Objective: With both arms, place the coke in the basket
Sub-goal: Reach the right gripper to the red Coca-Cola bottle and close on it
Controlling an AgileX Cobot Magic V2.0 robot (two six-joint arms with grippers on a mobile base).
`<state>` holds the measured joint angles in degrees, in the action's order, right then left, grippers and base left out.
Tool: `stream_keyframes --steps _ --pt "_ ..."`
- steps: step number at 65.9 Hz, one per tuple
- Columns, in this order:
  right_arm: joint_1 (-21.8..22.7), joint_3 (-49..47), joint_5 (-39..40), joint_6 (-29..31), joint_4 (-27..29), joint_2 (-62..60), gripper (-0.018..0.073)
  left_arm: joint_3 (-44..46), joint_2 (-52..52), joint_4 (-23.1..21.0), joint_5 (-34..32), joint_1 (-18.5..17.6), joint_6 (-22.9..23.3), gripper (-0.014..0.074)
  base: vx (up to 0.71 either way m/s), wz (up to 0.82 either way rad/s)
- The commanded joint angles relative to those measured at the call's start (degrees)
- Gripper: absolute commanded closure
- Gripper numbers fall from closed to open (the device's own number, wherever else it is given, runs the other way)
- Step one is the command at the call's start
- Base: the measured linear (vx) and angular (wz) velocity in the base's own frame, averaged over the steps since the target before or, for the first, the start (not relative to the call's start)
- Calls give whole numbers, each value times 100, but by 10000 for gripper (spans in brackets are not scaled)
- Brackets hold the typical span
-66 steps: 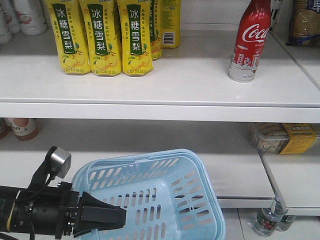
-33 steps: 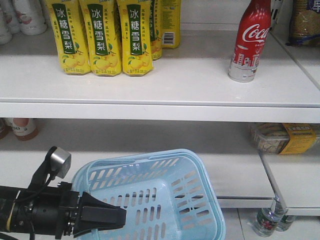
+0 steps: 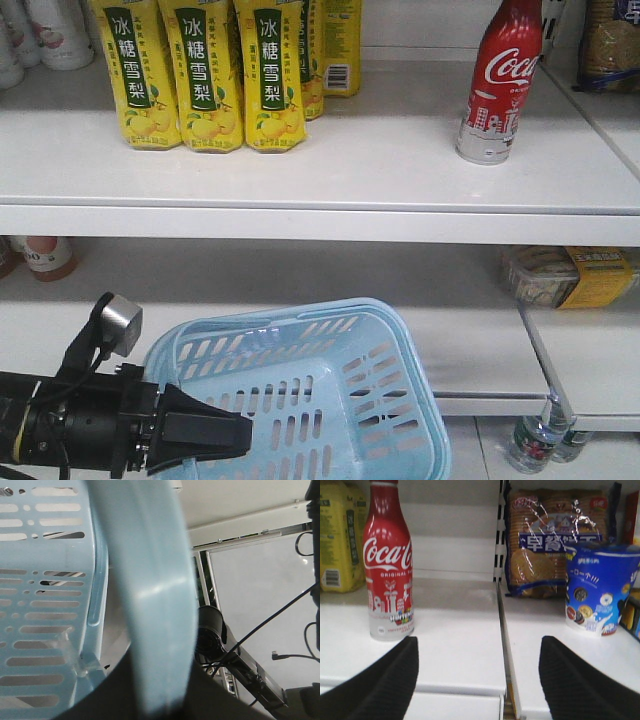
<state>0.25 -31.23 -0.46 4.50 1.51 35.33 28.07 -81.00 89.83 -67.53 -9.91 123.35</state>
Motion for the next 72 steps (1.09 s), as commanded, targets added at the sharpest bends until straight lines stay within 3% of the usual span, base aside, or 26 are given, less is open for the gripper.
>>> stream_keyframes --steps 1,9,20,27,72 --pt "12 -633 502 60 -65 246 57 105 151 -423 -1119 -33 -55 603 0 0" --pt "-162 -1110 426 11 -65 556 57 105 151 -423 -1119 -33 -55 603 0 0" --pt "-1138 -1609 459 188 -283 1090 57 105 151 -423 -1119 -33 -55 603 0 0" --pt "-1474 -1840 764 218 -320 1438 57 105 151 -423 -1119 -33 -55 603 0 0" --pt "-1516 -3358 888 159 -84 3211 57 105 151 -423 -1119 -33 -55 603 0 0"
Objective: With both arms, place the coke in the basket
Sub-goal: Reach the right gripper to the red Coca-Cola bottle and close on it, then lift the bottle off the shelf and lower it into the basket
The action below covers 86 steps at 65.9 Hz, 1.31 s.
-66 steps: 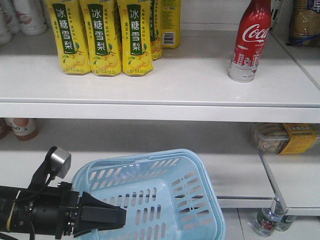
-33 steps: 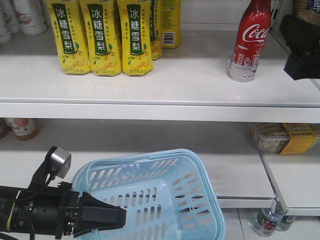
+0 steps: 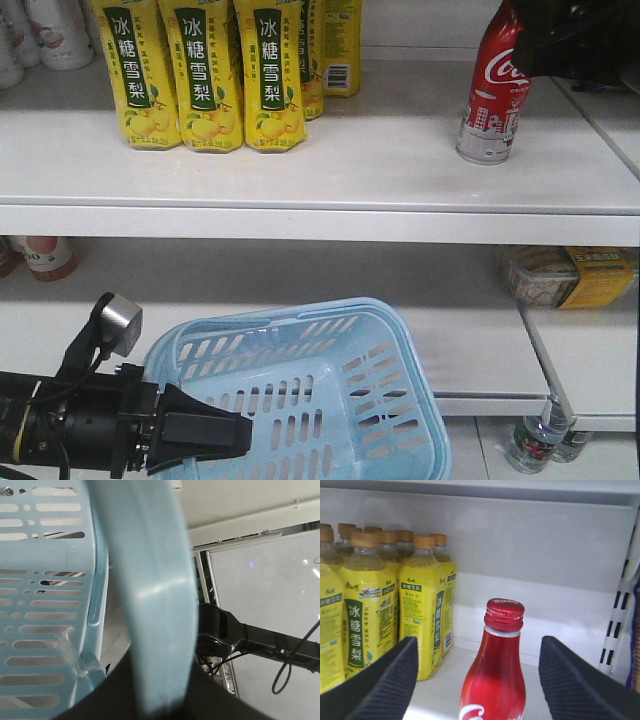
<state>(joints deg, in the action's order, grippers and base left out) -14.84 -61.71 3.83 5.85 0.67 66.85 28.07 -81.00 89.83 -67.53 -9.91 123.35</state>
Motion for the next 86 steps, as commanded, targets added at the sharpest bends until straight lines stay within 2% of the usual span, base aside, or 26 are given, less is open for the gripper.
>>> stream_keyframes --steps 1,40,48,52,57,68,77,86 --pt "-7 -341 467 24 -1 102 57 105 151 -423 -1119 -33 -55 603 0 0" --pt "227 -1033 569 23 91 924 57 105 151 -423 -1119 -33 -55 603 0 0" --pt "207 -1330 359 23 91 1171 74 105 151 -423 -1119 -33 -55 603 0 0" --pt "207 -1523 93 0 229 1292 113 105 151 -423 -1119 -33 -55 603 0 0" --pt "207 -1692 -291 6 382 1375 214 105 151 -423 -1119 -33 -55 603 0 0" --pt "207 -1745 -588 6 582 1301 579 105 151 -423 -1119 -33 -55 603 0 0" --pt "207 -1745 -748 33 577 1041 570 105 151 -423 -1119 -33 -55 603 0 0" --pt "111 -1745 -1279 234 507 670 569 105 151 -423 -1119 -33 -55 603 0 0"
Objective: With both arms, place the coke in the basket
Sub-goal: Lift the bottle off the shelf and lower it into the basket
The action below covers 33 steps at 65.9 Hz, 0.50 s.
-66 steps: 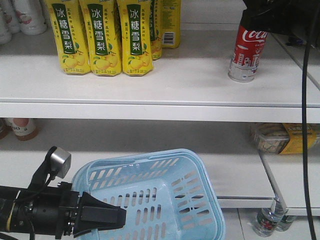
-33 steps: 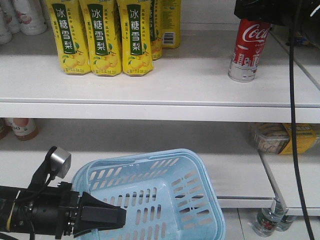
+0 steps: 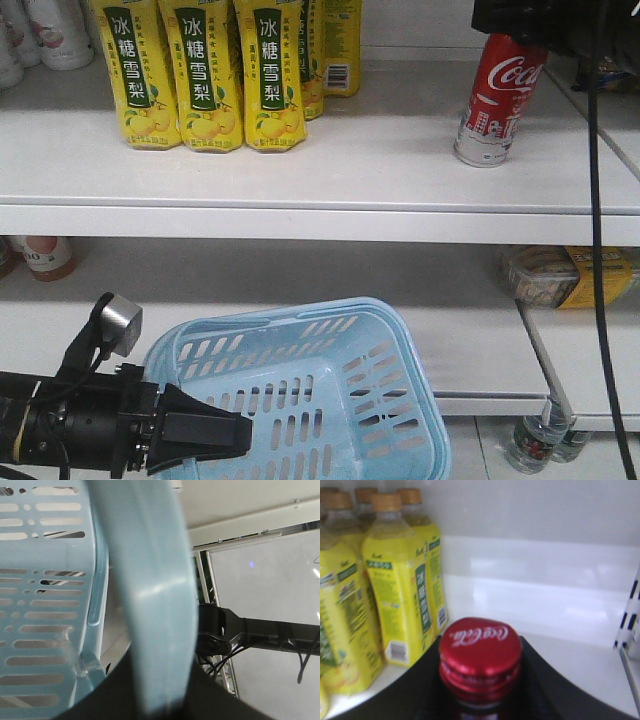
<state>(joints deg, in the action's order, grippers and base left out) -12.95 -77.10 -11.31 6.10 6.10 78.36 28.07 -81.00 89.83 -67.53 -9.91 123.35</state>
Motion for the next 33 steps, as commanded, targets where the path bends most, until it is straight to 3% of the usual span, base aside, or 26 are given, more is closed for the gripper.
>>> stream_keyframes --steps 1,10,33 --pt "-108 -200 182 267 -36 -544 569 105 151 -423 -1119 -33 -55 603 0 0" --pt "-570 130 230 801 -51 -1048 565 105 151 -423 -1119 -33 -55 603 0 0" --pt "-2134 1408 304 696 57 -2358 564 105 151 -423 -1119 -33 -55 603 0 0"
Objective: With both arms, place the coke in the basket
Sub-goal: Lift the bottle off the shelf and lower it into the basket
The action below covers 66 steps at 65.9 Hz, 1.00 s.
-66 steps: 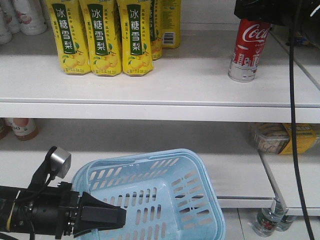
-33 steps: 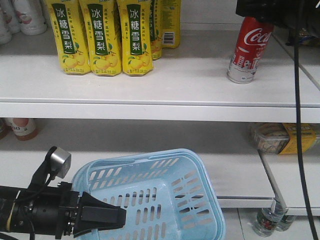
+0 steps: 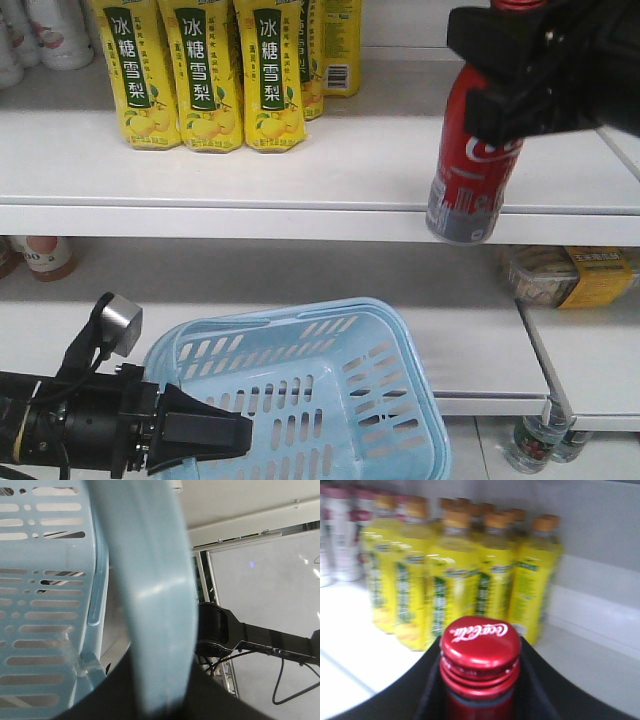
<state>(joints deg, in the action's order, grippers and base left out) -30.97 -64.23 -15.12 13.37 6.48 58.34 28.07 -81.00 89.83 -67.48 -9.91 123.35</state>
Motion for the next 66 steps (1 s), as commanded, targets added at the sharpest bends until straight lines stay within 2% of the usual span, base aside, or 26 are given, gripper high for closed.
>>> stream_keyframes --steps 1,11,22,26,37,66 --pt "-388 178 685 -52 36 -389 564 105 151 -423 -1125 -33 -55 603 0 0" --pt "-816 724 640 -171 425 -541 564 105 151 -423 -1125 -33 -55 603 0 0" --pt "-941 1312 592 -233 1512 -405 564 105 151 -423 -1125 -33 -55 603 0 0" --pt "-941 1496 592 -229 1719 -308 564 105 151 -423 -1125 -33 -55 603 0 0" --pt "-941 1873 599 -229 1995 141 564 105 151 -423 -1125 -33 -55 603 0 0" --pt "-941 1962 686 -229 2001 1861 547 105 151 -423 -1125 -33 -55 603 0 0"
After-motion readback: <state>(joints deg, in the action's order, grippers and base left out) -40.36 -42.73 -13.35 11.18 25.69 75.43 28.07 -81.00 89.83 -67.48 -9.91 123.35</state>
